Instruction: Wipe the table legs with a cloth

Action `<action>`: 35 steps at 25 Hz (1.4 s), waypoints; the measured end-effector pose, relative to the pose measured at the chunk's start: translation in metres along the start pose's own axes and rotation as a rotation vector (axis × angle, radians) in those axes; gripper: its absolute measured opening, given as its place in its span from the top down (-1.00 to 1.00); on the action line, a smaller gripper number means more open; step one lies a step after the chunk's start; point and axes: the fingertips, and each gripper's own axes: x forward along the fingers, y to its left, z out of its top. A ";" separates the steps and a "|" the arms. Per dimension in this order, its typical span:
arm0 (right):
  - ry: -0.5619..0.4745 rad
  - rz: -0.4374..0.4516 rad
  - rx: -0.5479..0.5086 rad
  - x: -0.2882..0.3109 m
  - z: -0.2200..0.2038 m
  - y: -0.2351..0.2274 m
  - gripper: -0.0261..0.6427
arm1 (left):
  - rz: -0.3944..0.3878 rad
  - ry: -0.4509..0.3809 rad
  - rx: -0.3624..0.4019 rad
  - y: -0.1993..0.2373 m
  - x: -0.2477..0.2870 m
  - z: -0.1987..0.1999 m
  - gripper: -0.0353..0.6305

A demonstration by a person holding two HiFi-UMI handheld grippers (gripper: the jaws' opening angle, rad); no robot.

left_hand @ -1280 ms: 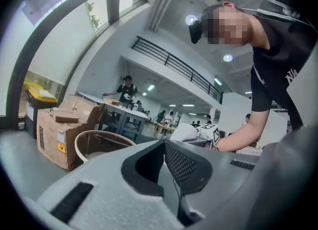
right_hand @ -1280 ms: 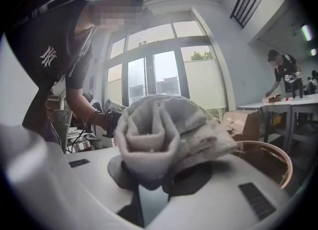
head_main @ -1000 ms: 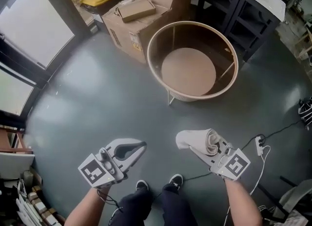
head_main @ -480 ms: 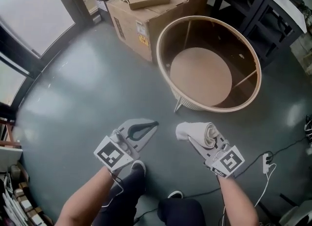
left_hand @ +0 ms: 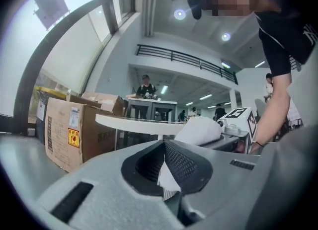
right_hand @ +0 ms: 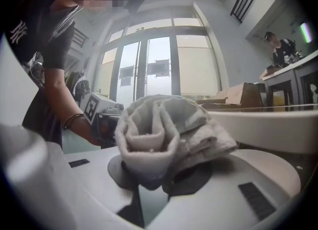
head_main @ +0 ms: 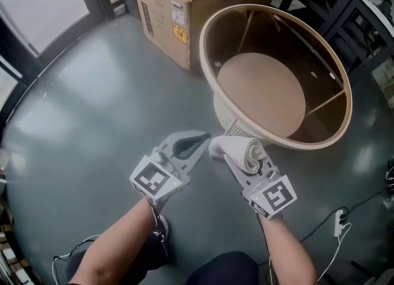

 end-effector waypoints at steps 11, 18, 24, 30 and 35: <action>-0.067 -0.109 -0.127 0.036 -0.023 -0.030 0.67 | 0.046 -0.069 0.104 0.011 0.020 -0.039 0.88; -0.050 -0.101 -0.068 0.045 -0.035 -0.046 0.67 | 0.026 -0.089 0.183 0.021 0.022 -0.030 0.88; -0.028 -0.123 0.016 0.040 -0.087 -0.055 0.67 | 0.019 -0.079 0.179 0.024 0.018 -0.055 0.88; -0.024 -0.129 0.060 0.044 -0.139 -0.058 0.67 | 0.006 -0.042 0.151 0.020 0.019 -0.095 0.88; -0.041 -0.138 0.047 0.049 -0.166 -0.061 0.67 | -0.004 -0.018 0.136 0.024 0.022 -0.122 0.88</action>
